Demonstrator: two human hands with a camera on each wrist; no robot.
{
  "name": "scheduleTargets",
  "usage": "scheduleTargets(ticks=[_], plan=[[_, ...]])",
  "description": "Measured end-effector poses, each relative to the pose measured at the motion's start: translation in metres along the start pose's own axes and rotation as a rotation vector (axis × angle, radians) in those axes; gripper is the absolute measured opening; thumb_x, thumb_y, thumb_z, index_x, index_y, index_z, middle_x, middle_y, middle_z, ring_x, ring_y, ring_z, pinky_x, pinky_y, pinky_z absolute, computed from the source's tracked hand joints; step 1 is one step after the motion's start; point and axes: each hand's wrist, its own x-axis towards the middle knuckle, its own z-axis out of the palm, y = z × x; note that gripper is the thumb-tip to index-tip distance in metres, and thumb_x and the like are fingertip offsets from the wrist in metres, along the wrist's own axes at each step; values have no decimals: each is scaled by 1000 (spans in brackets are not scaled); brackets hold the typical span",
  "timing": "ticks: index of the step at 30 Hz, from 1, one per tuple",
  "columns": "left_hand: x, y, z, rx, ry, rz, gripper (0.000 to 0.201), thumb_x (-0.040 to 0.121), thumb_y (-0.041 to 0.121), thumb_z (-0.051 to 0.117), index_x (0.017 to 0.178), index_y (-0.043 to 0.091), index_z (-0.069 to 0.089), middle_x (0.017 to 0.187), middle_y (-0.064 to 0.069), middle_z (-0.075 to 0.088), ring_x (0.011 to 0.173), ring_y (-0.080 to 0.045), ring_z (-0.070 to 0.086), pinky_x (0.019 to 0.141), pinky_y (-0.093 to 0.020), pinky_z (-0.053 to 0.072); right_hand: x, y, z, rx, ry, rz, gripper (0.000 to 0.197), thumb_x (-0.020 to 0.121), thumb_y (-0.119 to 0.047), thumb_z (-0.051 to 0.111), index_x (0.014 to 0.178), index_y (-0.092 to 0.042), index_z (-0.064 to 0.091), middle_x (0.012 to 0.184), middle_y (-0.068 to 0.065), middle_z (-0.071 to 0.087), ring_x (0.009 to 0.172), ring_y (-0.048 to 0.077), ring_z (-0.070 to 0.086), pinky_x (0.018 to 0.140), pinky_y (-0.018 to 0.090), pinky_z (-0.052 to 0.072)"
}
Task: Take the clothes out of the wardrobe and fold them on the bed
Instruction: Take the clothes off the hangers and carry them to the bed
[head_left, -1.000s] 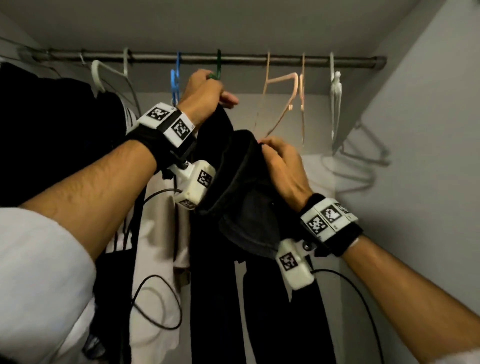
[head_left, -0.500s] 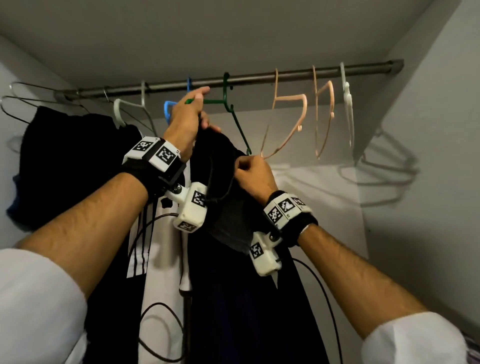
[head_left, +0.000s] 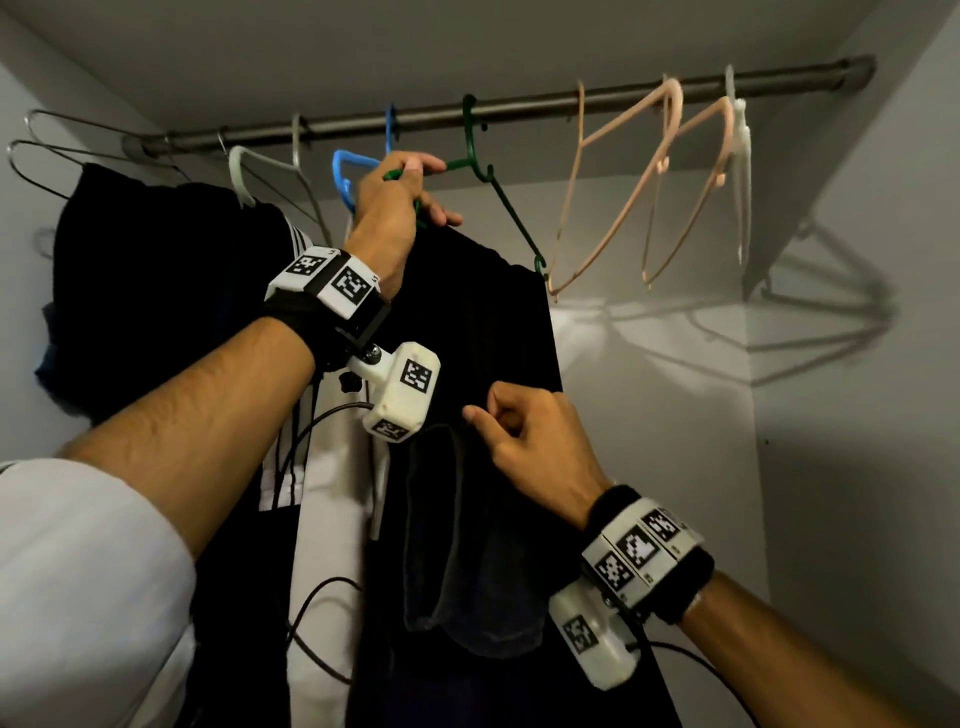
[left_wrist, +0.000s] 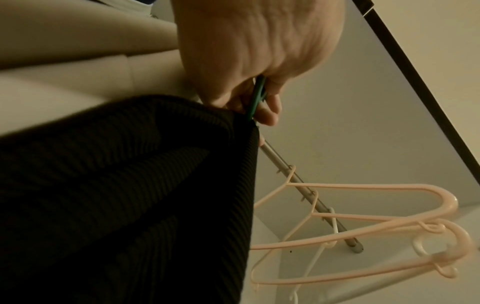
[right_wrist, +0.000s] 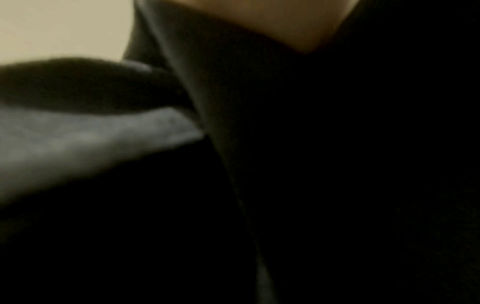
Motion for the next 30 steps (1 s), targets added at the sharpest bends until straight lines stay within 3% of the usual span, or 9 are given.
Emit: scheduleTargets(ticks=[5, 7, 12, 16, 20, 23, 26, 28, 30], plan=[[-1, -1, 2, 14, 14, 19, 35, 111, 16, 32, 97, 13, 64, 50, -4, 51, 66, -28, 67, 73, -35, 61, -24, -11, 0, 35, -55, -38, 42, 97, -32, 67, 64, -15, 46, 47, -6, 47, 45, 14, 46, 50, 19, 32], [1, -1, 1, 19, 16, 27, 36, 111, 16, 31, 97, 13, 65, 49, -3, 55, 65, -26, 69, 82, -40, 61, -33, -16, -1, 37, -76, -59, 42, 97, -31, 67, 64, -16, 45, 47, -6, 46, 46, 15, 47, 50, 18, 31], [3, 0, -3, 54, 13, 22, 36, 110, 19, 31, 100, 16, 66, 66, -9, 70, 91, -36, 74, 95, -43, 56, -58, -17, 4, 20, -137, -130, 41, 96, -33, 65, 65, -21, 41, 49, -8, 46, 45, 11, 47, 51, 22, 34], [2, -1, -3, 82, 23, 10, 35, 110, 23, 32, 105, 18, 66, 73, -14, 72, 85, -32, 74, 84, -37, 57, -69, -15, 0, 6, -164, -172, 38, 97, -31, 65, 67, -23, 42, 51, -7, 48, 47, 12, 51, 51, 21, 36], [2, -1, 0, 18, 20, -1, 35, 111, 19, 32, 104, 12, 65, 60, -13, 59, 73, -34, 68, 80, -42, 62, -62, -14, -11, -18, -132, -128, 36, 97, -41, 65, 71, -25, 46, 50, -8, 48, 47, 10, 49, 52, 24, 37], [4, 0, -2, 17, 20, -1, 34, 110, 17, 32, 104, 10, 65, 57, -12, 54, 64, -30, 65, 74, -40, 61, -44, -17, -28, 29, -64, 9, 30, 92, -57, 68, 91, -28, 61, 50, -7, 56, 46, 10, 51, 50, 24, 40], [4, -3, -4, 23, -4, 11, 34, 111, 16, 32, 104, 10, 64, 58, -13, 51, 66, -32, 61, 72, -37, 59, -15, -20, -44, 29, 12, 123, 61, 79, -73, 70, 124, -33, 58, 54, -9, 62, 51, 6, 59, 54, 21, 44], [3, -4, -4, 19, -25, 3, 34, 111, 17, 31, 105, 11, 64, 58, -12, 51, 67, -33, 62, 75, -40, 60, 11, -20, -51, 16, 41, 154, 86, 74, -81, 69, 140, -29, 50, 71, -8, 72, 66, 4, 69, 65, 26, 54], [2, -5, -3, 21, -34, -6, 35, 111, 18, 30, 106, 11, 64, 57, -10, 52, 75, -36, 64, 75, -39, 60, 39, -21, -57, 10, 49, 175, 101, 69, -87, 67, 147, -25, 47, 108, -5, 76, 95, 10, 73, 86, 34, 60]])
